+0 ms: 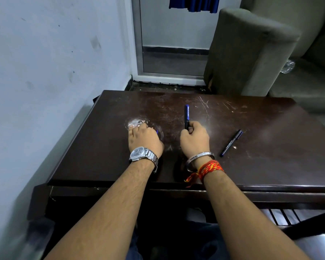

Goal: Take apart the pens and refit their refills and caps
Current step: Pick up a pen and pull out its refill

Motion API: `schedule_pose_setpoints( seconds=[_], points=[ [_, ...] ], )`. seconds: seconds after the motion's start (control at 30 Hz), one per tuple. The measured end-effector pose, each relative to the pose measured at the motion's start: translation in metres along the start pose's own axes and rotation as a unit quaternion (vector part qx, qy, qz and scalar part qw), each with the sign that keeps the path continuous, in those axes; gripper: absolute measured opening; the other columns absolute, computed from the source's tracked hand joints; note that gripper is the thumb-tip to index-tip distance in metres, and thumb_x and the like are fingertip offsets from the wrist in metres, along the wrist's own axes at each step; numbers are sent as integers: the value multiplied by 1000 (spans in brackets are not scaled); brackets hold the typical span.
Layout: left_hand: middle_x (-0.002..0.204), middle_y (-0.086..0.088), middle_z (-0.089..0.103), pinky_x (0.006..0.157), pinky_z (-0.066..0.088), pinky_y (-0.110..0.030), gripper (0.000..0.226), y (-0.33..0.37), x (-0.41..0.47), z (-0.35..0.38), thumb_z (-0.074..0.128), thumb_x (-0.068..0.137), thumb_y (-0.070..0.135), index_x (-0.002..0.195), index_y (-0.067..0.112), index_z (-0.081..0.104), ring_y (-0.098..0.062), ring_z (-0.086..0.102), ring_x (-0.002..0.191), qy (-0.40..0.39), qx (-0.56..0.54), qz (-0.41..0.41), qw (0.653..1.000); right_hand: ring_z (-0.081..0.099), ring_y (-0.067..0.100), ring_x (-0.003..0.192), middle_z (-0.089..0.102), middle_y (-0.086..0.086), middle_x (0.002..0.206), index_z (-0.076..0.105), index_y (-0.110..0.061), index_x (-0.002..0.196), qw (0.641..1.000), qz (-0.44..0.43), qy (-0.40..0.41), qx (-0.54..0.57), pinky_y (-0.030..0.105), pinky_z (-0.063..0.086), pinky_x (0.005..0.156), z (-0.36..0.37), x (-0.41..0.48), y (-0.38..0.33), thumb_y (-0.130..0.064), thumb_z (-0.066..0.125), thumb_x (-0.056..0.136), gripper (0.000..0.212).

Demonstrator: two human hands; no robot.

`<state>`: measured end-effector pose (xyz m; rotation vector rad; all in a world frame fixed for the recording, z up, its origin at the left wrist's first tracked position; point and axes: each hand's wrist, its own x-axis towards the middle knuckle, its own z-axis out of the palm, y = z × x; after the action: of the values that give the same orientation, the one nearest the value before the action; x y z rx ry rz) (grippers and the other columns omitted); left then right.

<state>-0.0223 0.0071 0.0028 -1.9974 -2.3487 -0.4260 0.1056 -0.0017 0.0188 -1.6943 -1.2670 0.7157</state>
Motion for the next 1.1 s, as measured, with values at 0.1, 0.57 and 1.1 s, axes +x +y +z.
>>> schedule_pose_setpoints(
  seconds=[0.1,0.57,1.1],
  points=[
    [135,-4,56,121,14,-41,39,1,0,0,65,85,42,106,10,72,-26,48,127,-1,-4,6,1000,61,30,94,62,15,111,62,-13,110,1000,-3,-12,16,43,52,88,2,-2,-1,-9,47,87,27],
    [80,8,69,78,52,-31,25,29,-5,-28,54,97,37,87,21,71,-9,64,79,-41,-571,-14,820,62,14,80,66,0,91,57,-22,98,987,-54,-81,125,34,49,72,14,-10,-5,-35,38,103,23],
    [79,10,74,76,56,-28,25,30,-4,-32,60,96,33,79,21,75,-5,67,77,-17,-703,-3,711,63,6,72,70,-9,80,66,-30,97,971,-147,-100,158,36,56,69,13,-17,-9,-38,50,96,18]
  ],
)
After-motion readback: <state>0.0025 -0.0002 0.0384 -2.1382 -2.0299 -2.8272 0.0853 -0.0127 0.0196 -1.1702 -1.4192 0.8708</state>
